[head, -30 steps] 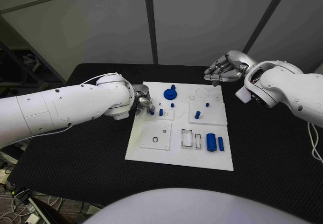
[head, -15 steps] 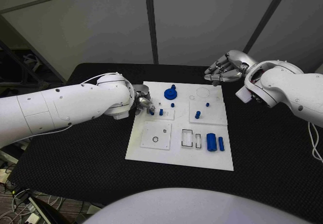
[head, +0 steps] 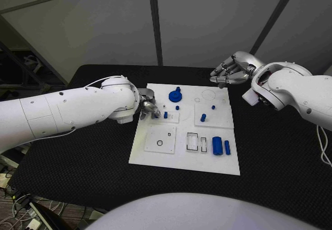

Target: Assemble the parts on the task board

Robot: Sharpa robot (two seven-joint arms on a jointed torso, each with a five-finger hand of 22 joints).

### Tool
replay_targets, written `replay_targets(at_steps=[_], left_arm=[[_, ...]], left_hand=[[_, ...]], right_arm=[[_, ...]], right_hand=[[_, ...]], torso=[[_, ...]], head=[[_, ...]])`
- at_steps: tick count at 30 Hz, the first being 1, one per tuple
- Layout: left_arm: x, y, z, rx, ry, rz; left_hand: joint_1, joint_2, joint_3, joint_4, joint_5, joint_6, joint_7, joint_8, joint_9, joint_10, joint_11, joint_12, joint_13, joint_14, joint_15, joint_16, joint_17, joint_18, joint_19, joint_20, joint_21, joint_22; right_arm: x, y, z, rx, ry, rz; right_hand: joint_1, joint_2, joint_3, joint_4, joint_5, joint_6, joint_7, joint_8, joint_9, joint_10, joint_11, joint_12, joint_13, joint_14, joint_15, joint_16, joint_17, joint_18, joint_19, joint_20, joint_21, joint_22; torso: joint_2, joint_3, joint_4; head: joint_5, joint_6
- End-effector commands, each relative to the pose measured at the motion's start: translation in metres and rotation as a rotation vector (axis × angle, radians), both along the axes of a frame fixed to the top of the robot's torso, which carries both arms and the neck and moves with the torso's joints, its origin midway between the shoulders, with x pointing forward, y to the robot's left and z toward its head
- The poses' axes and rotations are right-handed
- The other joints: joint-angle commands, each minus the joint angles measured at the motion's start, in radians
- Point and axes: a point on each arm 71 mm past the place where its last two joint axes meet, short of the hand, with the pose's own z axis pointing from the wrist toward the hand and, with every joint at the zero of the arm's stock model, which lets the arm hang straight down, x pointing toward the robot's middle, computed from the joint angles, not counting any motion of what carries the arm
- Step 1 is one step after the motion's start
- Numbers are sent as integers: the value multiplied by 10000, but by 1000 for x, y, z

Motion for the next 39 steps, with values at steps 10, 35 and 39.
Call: replay_targets(at_steps=[10,35,39], left_arm=[[0,0,-4,245,244,-159],[1,7,-1,37,-129,206],[1,9,1,-12,-214,289]], left_hand=[[-111,-2,-1186,619,-3,106,-32,-150,-321,3,-37,65,34,81,-37,61,18,-334,458,-88,45,2143],[-229,-161,-3447,1609,-18,153,85,-329,-714,-205,43,-99,-166,69,-9,27,24,-309,418,-87,-91,2121],[-214,-179,-3712,1748,-15,99,114,-342,-759,-278,62,-126,-196,62,-5,18,25,-299,400,-86,-138,2107]], right_arm=[[0,1,1,28,-4,55],[0,-1,2,33,-25,35],[0,-1,2,34,-27,35]], right_hand=[[-88,20,-8,67,44,-68,0,51,7,-78,-11,0,11,-83,-21,-40,10,107,16,80,-65,-10],[-94,30,-6,75,56,-71,1,52,7,-84,-9,0,17,-86,-20,-44,19,107,18,81,-71,-14],[-96,35,-5,77,61,-72,2,53,7,-87,-8,0,19,-88,-19,-45,22,107,19,81,-74,-16]], torso=[[0,1,-2],[3,-7,4],[-9,-5,3]], head=[[-20,-39],[-56,-14],[-44,-14]])
